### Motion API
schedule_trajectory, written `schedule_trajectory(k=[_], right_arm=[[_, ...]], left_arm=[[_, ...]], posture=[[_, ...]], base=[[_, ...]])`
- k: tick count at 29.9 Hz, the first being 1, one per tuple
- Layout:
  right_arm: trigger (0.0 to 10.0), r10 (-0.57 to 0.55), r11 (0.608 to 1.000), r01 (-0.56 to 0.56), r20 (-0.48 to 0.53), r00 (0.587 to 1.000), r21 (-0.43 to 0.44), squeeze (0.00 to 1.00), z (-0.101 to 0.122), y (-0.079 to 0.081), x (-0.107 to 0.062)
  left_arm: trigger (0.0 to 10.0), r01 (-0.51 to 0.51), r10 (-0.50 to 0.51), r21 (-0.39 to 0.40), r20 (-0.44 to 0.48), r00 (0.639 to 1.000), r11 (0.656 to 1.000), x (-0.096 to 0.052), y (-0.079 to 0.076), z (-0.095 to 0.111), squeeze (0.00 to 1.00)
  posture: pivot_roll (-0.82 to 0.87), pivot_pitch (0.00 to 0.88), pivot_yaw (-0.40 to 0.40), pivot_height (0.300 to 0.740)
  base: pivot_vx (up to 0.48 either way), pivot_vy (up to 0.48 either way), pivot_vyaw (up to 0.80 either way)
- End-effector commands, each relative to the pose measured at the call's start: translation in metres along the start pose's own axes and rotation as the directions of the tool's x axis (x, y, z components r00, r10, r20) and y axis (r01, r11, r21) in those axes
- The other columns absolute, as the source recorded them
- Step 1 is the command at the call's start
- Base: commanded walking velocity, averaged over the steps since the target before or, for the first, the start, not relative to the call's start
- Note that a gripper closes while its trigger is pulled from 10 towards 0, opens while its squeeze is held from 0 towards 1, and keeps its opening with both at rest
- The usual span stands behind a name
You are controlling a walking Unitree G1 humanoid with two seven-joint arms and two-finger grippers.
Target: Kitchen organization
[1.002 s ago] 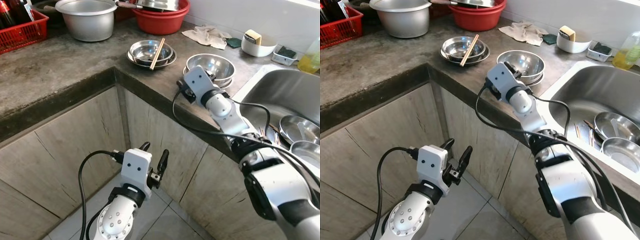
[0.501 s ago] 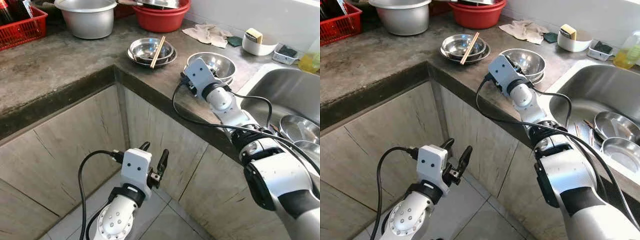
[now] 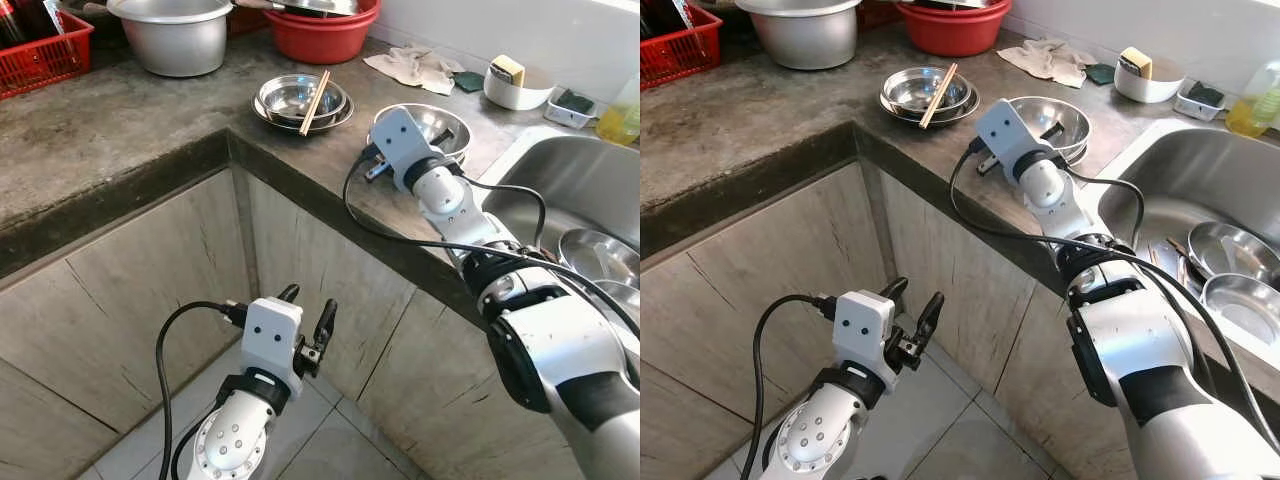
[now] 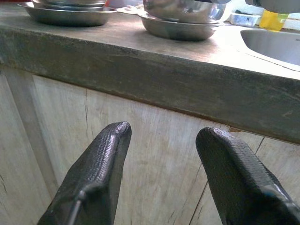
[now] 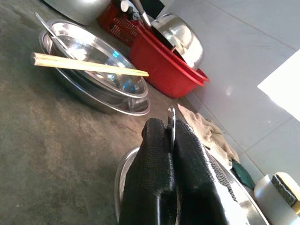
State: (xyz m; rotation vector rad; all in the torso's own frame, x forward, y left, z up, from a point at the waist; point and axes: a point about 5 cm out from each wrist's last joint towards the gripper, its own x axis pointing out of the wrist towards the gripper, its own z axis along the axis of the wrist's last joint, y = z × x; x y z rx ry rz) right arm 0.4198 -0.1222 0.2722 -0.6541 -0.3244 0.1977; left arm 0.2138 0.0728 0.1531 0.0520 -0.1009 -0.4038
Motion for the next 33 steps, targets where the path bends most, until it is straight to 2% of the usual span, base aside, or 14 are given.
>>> schedule_trajectory(k=[1, 5, 7, 8, 9, 14, 19, 23, 29, 33], right_arm=[[0.0, -0.032, 0.999, 0.032, 0.013, 0.999, -0.012, 0.0, 0.002, -0.009, 0.001], [0.0, -0.089, 0.996, 0.089, 0.038, 0.995, 0.017, 0.0, 0.005, -0.016, 0.0], [0.0, -0.184, 0.982, 0.178, 0.107, 0.977, 0.062, 0.0, 0.014, -0.029, -0.001], [0.0, -0.184, 0.982, 0.178, 0.107, 0.977, 0.062, 0.0, 0.014, -0.029, -0.001], [0.0, -0.278, 0.958, 0.257, 0.187, 0.942, 0.128, 0.0, 0.024, -0.042, -0.005], [0.0, -0.385, 0.917, 0.329, 0.285, 0.878, 0.226, 0.0, 0.035, -0.052, -0.018], [0.0, -0.439, 0.878, 0.34, 0.286, 0.852, 0.336, 0.0, 0.037, -0.051, -0.037], [0.0, -0.485, 0.841, 0.356, 0.279, 0.829, 0.407, 0.0, 0.038, -0.055, -0.068], [0.0, -0.515, 0.78, 0.36, 0.197, 0.834, 0.512, 0.0, 0.035, -0.055, -0.097], [0.0, -0.5, 0.768, 0.348, 0.163, 0.851, 0.538, 0.0, 0.036, -0.047, -0.12]], left_arm=[[10.0, -0.002, 0.002, 0.004, 0.0, 1.0, 1.0, -0.001, -0.001, 0.002, 0.0], [10.0, -0.004, 0.004, 0.006, -0.001, 1.0, 1.0, 0.0, 0.0, 0.001, 0.0], [10.0, -0.007, 0.007, 0.008, -0.002, 1.0, 1.0, 0.0, 0.0, 0.0, 0.0], [10.0, -0.007, 0.007, 0.008, -0.002, 1.0, 1.0, 0.0, 0.0, 0.0, 0.0], [10.0, -0.011, 0.011, 0.011, -0.002, 1.0, 1.0, 0.002, 0.002, 0.0, 0.0], [10.0, -0.015, 0.015, 0.017, 0.003, 1.0, 1.0, 0.005, 0.005, -0.001, 0.0], [10.0, -0.016, 0.016, 0.027, 0.012, 1.0, 1.0, 0.01, 0.008, -0.002, 0.0], [10.0, -0.031, 0.03, 0.038, 0.023, 0.999, 0.999, 0.013, 0.014, -0.002, 0.0], [10.0, -0.036, 0.035, 0.049, 0.035, 0.999, 0.998, 0.019, 0.019, -0.004, 0.0], [10.0, -0.039, 0.036, 0.055, 0.046, 0.998, 0.998, 0.023, 0.022, -0.003, 0.0]], posture=[[0.06, 0.189, -0.085, 0.74], [0.07, 0.183, -0.086, 0.74], [0.07, 0.177, -0.086, 0.74], [0.07, 0.177, -0.086, 0.74], [0.07, 0.167, -0.082, 0.74], [0.06, 0.151, -0.073, 0.74], [0.06, 0.117, -0.065, 0.74], [0.06, 0.083, -0.059, 0.74], [0.04, 0.044, -0.042, 0.74], [0.03, 0.026, -0.028, 0.74]], base=[[0.0, 0.0, 0.0], [0.0, 0.0, 0.0], [0.0, 0.0, 0.0], [0.0, 0.0, 0.0], [0.0, 0.0, 0.0], [0.0, 0.0, 0.0], [0.0, 0.0, 0.0], [0.0, 0.0, 0.0], [0.0, 0.0, 0.0], [0.0, 0.0, 0.0]])
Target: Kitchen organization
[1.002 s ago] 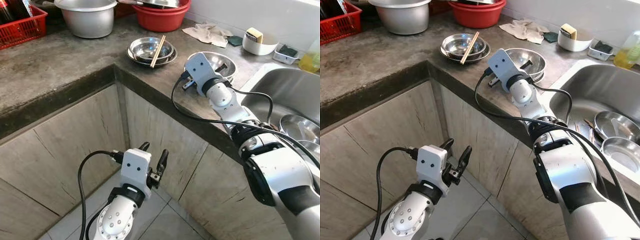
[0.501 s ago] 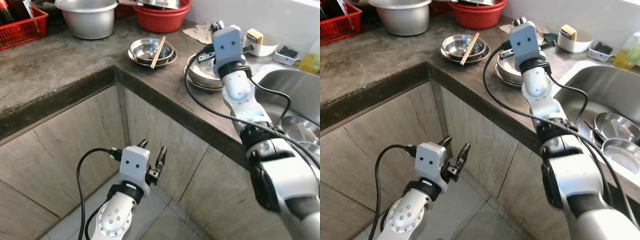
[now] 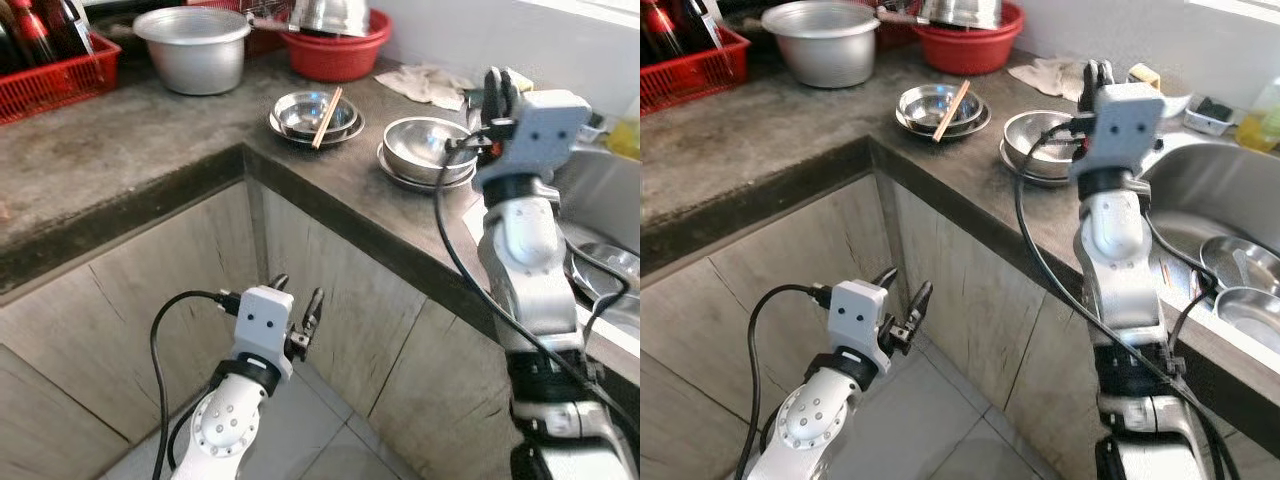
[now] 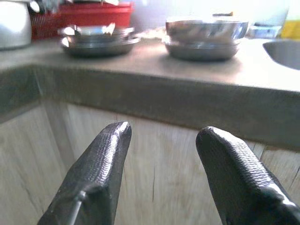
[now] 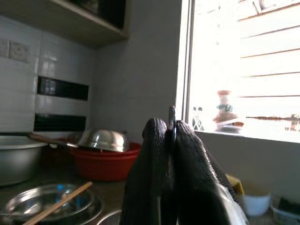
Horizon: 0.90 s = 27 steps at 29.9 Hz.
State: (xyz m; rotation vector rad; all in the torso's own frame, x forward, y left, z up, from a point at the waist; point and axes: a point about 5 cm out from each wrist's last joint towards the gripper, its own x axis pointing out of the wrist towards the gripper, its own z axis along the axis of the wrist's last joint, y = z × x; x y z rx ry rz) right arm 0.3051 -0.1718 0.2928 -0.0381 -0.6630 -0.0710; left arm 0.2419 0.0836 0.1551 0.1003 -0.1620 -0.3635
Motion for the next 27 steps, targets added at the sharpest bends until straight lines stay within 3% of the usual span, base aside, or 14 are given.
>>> schedule_trajectory(k=[1, 8, 9, 17, 20, 27], right_arm=[[0.0, 0.009, 1.0, -0.009, -0.002, 1.0, 0.021, 0.0, 0.008, 0.002, -0.014], [0.2, 0.014, 1.0, -0.012, -0.112, 0.994, 0.025, 0.0, 0.002, 0.006, -0.048], [10.0, 0.009, 1.0, -0.006, -0.13, 0.991, 0.024, 0.0, 0.0, 0.006, -0.052], [10.0, 0.002, 1.0, 0.002, -0.248, 0.969, 0.017, 0.0, -0.019, 0.01, -0.07], [10.0, 0.012, 1.0, -0.006, -0.267, 0.964, 0.025, 0.0, -0.022, 0.012, -0.072], [10.0, 0.042, 0.999, -0.032, -0.293, 0.955, 0.04, 0.0, -0.026, 0.018, -0.075]], left_arm=[[10.0, 0.001, -0.001, -0.002, -0.001, 1.0, 1.0, 0.003, 0.002, -0.003, 0.0], [10.0, -0.007, 0.007, -0.005, 0.001, 1.0, 1.0, 0.007, 0.005, -0.003, 0.0], [10.0, -0.006, 0.006, -0.008, 0.001, 1.0, 1.0, 0.007, 0.005, -0.003, 0.0], [10.0, 0.017, -0.017, 0.007, 0.016, 1.0, 1.0, 0.012, 0.003, -0.004, 0.0], [10.0, 0.022, -0.022, 0.023, 0.017, 1.0, 1.0, 0.012, 0.003, -0.004, 0.0], [10.0, 0.04, -0.04, 0.031, 0.005, 0.999, 0.999, 0.012, 0.001, -0.008, 0.0]], posture=[[0.02, 0.017, -0.024, 0.74], [0.02, 0.0, -0.015, 0.74], [0.02, 0.0, -0.014, 0.74], [0.02, 0.0, -0.013, 0.74], [0.01, 0.0, -0.011, 0.74], [0.01, 0.0, -0.013, 0.74]], base=[[0.0, 0.0, 0.0], [0.0, 0.0, 0.0], [0.0, 0.0, 0.0], [0.0, 0.0, 0.0], [0.0, 0.0, -0.8], [0.293, -0.377, -0.8]])
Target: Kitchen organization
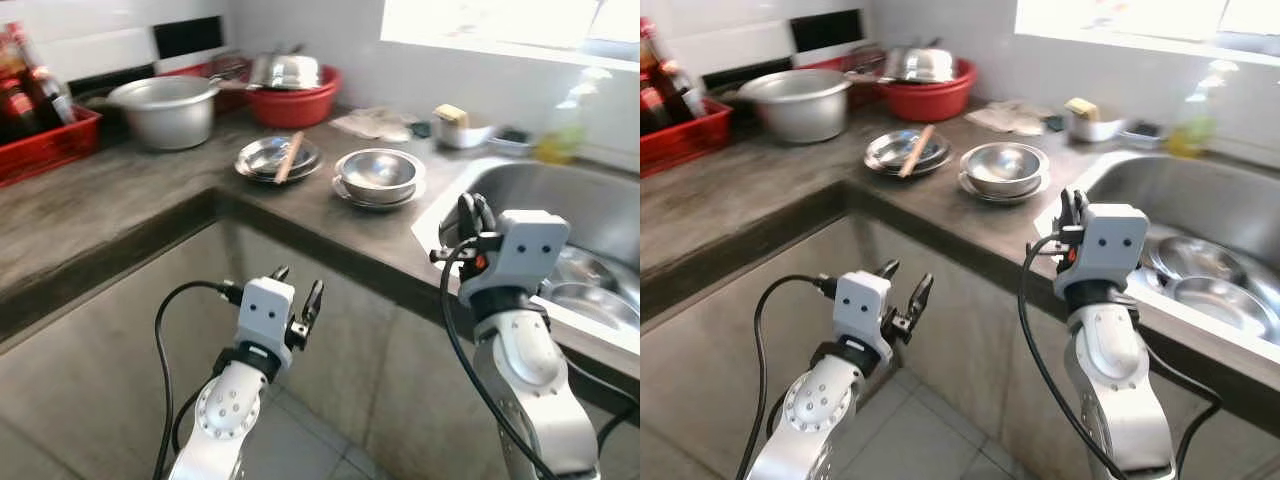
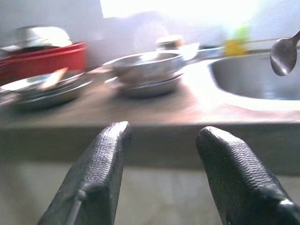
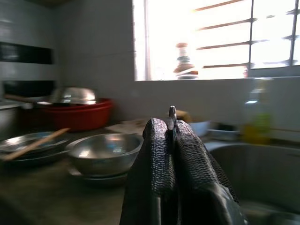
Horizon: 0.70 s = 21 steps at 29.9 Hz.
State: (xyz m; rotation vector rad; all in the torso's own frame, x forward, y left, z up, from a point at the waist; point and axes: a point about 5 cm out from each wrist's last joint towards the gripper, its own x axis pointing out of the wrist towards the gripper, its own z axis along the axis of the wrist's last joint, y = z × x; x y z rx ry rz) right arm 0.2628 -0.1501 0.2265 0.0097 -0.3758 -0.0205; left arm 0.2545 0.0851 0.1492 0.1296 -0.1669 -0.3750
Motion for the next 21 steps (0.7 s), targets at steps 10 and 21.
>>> schedule_trajectory(k=[10, 21], right_arm=[[10.0, 0.035, 0.999, -0.035, -0.02, 0.999, -0.032, 0.0, -0.001, 0.003, 0.005], [10.0, 0.116, 0.99, -0.123, -0.089, 0.989, -0.072, 0.0, -0.011, 0.006, 0.034]], left_arm=[[10.0, -0.022, 0.022, -0.023, 0.003, 1.0, 0.999, 0.001, 0.001, -0.001, 0.0], [10.0, -0.025, 0.025, -0.03, -0.021, 0.999, 0.999, -0.002, -0.001, -0.005, 0.0]], posture=[[0.01, 0.0, -0.014, 0.74], [0.02, 0.0, -0.028, 0.74]], base=[[0.197, -0.174, -0.58], [0.0, 0.0, 0.0]])
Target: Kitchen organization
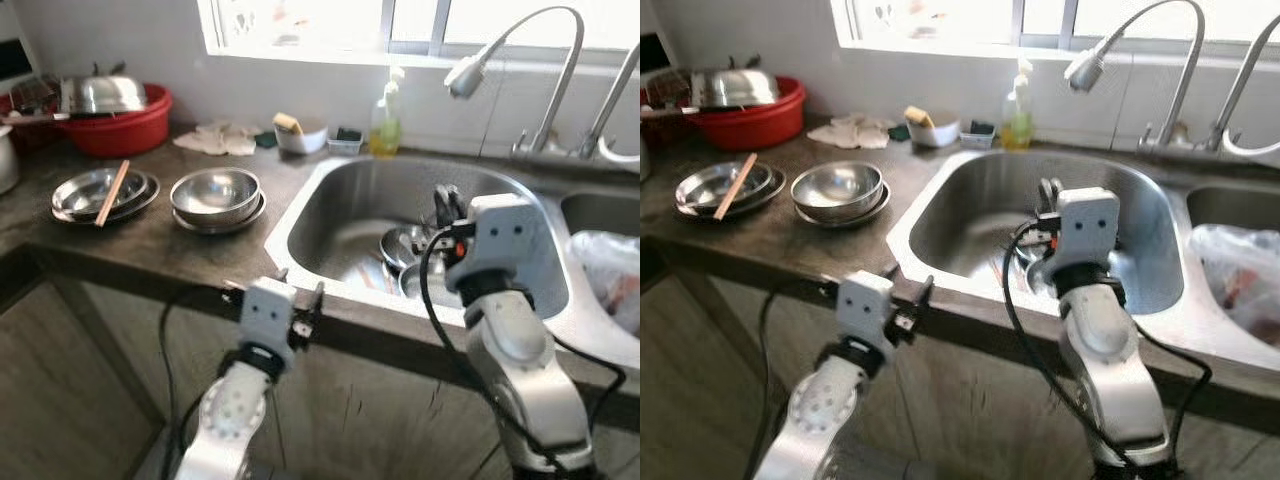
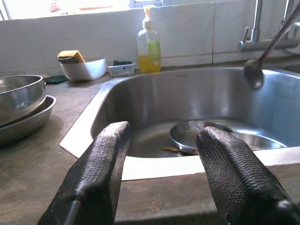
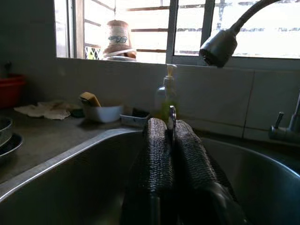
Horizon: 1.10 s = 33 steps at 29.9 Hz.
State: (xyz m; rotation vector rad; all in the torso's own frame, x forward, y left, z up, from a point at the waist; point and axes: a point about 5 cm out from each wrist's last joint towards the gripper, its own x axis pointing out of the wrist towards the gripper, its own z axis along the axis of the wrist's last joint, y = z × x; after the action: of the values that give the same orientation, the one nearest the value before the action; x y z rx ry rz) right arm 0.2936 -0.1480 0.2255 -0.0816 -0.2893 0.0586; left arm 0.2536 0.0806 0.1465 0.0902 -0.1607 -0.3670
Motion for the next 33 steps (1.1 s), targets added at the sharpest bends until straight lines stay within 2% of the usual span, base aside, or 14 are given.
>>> schedule_trajectory(k=[1, 2, 5, 6, 8, 10, 14, 18, 26, 27, 28, 29, 30, 33], right_arm=[[10.0, 0.041, 0.999, -0.041, -0.008, 0.999, -0.026, 0.0, 0.001, 0.004, 0.011], [10.0, 0.053, 0.998, -0.053, -0.014, 0.999, -0.044, 0.0, 0.0, 0.004, 0.014], [10.0, 0.054, 0.994, -0.061, -0.082, 0.995, -0.087, 0.0, -0.011, 0.001, 0.038], [10.0, 0.054, 0.994, -0.061, -0.082, 0.995, -0.087, 0.0, -0.011, 0.001, 0.038], [10.0, 0.038, 0.993, -0.052, -0.138, 0.99, -0.102, 0.0, -0.019, -0.004, 0.051], [10.0, 0.007, 0.988, -0.035, -0.184, 0.983, -0.149, 0.0, -0.026, -0.009, 0.059], [10.0, 0.0, 0.995, -0.027, -0.27, 0.963, -0.096, 0.0, -0.041, -0.015, 0.072], [10.0, 0.017, 0.999, -0.026, -0.345, 0.938, -0.022, 0.0, -0.054, -0.017, 0.08], [10.0, 0.023, 0.997, -0.052, -0.462, 0.886, -0.05, 0.0, -0.077, -0.018, 0.077], [10.0, 0.016, 0.997, -0.053, -0.482, 0.876, -0.063, 0.18, -0.081, -0.018, 0.075], [10.0, 0.016, 0.997, -0.053, -0.482, 0.876, -0.063, 0.18, -0.081, -0.018, 0.075], [10.0, 0.016, 0.997, -0.053, -0.483, 0.876, -0.062, 0.95, -0.082, -0.018, 0.075], [10.0, 0.019, 0.997, -0.051, -0.483, 0.875, -0.053, 1.0, -0.083, -0.018, 0.075], [10.0, 0.008, 0.997, -0.042, -0.474, 0.881, -0.06, 1.0, -0.084, -0.02, 0.076]], left_arm=[[10.0, -0.011, 0.011, 0.007, -0.023, 1.0, 1.0, -0.003, 0.004, -0.003, 0.0], [10.0, -0.008, 0.009, 0.006, -0.024, 1.0, 1.0, -0.003, 0.003, -0.003, 0.0], [10.0, -0.002, 0.002, 0.003, -0.024, 1.0, 1.0, -0.007, 0.0, -0.001, 0.0], [10.0, -0.002, 0.002, 0.003, -0.024, 1.0, 1.0, -0.007, 0.0, -0.001, 0.0], [10.0, 0.002, -0.002, 0.004, -0.023, 1.0, 1.0, -0.01, -0.003, 0.0, 0.0], [10.0, 0.008, -0.008, 0.006, -0.022, 1.0, 1.0, -0.012, -0.006, 0.001, 0.0], [10.0, 0.014, -0.014, -0.005, -0.033, 0.999, 1.0, -0.017, -0.009, 0.002, 0.0], [10.0, 0.016, -0.016, -0.009, -0.048, 0.999, 1.0, -0.024, -0.011, 0.003, 0.0], [10.0, 0.021, -0.023, -0.02, -0.078, 0.997, 1.0, -0.035, -0.014, 0.004, 0.0], [10.0, 0.018, -0.019, -0.021, -0.083, 0.996, 1.0, -0.035, -0.014, 0.003, 0.0], [10.0, 0.018, -0.019, -0.021, -0.083, 0.996, 1.0, -0.035, -0.014, 0.003, 0.0], [10.0, 0.017, -0.018, -0.02, -0.085, 0.996, 1.0, -0.036, -0.014, 0.004, 0.0], [10.0, 0.016, -0.017, -0.021, -0.087, 0.996, 1.0, -0.036, -0.014, 0.004, 0.0], [10.0, 0.014, -0.015, -0.021, -0.093, 0.996, 1.0, -0.037, -0.013, 0.004, 0.0]], posture=[[0.03, 0.007, -0.028, 0.74], [0.03, 0.007, -0.028, 0.74], [0.04, 0.036, -0.04, 0.74], [0.04, 0.036, -0.04, 0.74], [0.05, 0.053, -0.043, 0.74], [0.06, 0.068, -0.045, 0.74], [0.06, 0.111, -0.049, 0.74], [0.07, 0.144, -0.051, 0.74], [0.07, 0.185, -0.057, 0.74], [0.07, 0.189, -0.058, 0.74], [0.07, 0.189, -0.058, 0.74], [0.07, 0.19, -0.057, 0.74], [0.07, 0.19, -0.057, 0.74], [0.07, 0.186, -0.056, 0.74]], base=[[0.0, 0.0, 0.0], [0.0, 0.0, 0.0], [0.0, 0.0, 0.0], [0.0, 0.0, 0.0], [0.0, 0.0, 0.0], [0.0, 0.0, 0.0], [0.0, 0.0, 0.0], [0.0, 0.0, 0.0], [0.0, 0.0, 0.0], [0.0, 0.0, 0.0], [0.0, 0.0, 0.0], [0.0, 0.0, 0.0], [0.0, 0.0, 0.0], [0.0, 0.0, 0.0]])
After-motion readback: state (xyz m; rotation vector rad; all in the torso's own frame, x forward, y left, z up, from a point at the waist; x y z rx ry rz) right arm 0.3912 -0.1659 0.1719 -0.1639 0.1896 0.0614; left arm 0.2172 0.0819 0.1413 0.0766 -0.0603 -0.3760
